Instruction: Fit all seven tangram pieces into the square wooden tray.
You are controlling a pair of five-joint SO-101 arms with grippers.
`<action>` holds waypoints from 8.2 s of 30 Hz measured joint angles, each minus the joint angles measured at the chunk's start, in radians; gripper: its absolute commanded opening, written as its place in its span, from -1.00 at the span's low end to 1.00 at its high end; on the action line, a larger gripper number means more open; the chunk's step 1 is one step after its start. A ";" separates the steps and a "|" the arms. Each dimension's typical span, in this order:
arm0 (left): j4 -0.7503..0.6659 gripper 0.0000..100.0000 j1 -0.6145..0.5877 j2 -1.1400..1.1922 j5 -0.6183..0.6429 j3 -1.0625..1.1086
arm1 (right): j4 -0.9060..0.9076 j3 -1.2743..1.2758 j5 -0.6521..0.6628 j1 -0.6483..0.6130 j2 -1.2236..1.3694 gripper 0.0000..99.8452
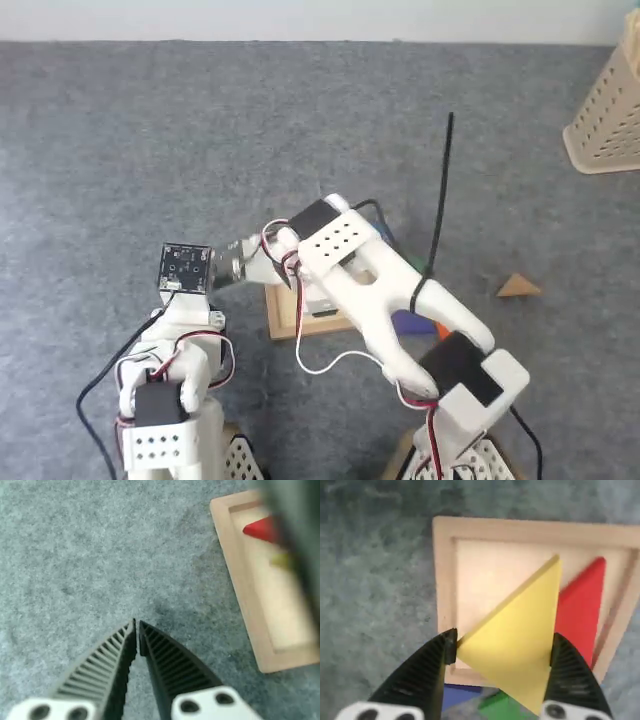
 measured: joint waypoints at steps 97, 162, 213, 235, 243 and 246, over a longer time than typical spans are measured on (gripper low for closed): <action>0.000 -0.98 0.000 0.000 0.000 0.000 | -0.405 0.738 -0.675 0.351 -0.792 -0.99; 0.000 -0.98 0.000 0.000 0.000 0.000 | -0.548 0.250 -0.888 0.233 -0.068 -0.99; 0.000 -0.98 0.000 0.000 0.000 0.000 | -0.477 0.034 -0.954 0.147 0.126 -0.99; 0.000 -0.98 0.000 0.000 0.000 0.000 | -0.620 0.611 -0.913 0.060 -0.422 -0.99; 0.000 -0.98 0.000 0.000 0.000 0.000 | -0.666 0.697 -0.905 0.023 -0.448 -0.99; 0.000 -0.98 0.000 0.000 0.000 0.000 | -0.695 0.695 -0.905 0.021 -0.425 -0.99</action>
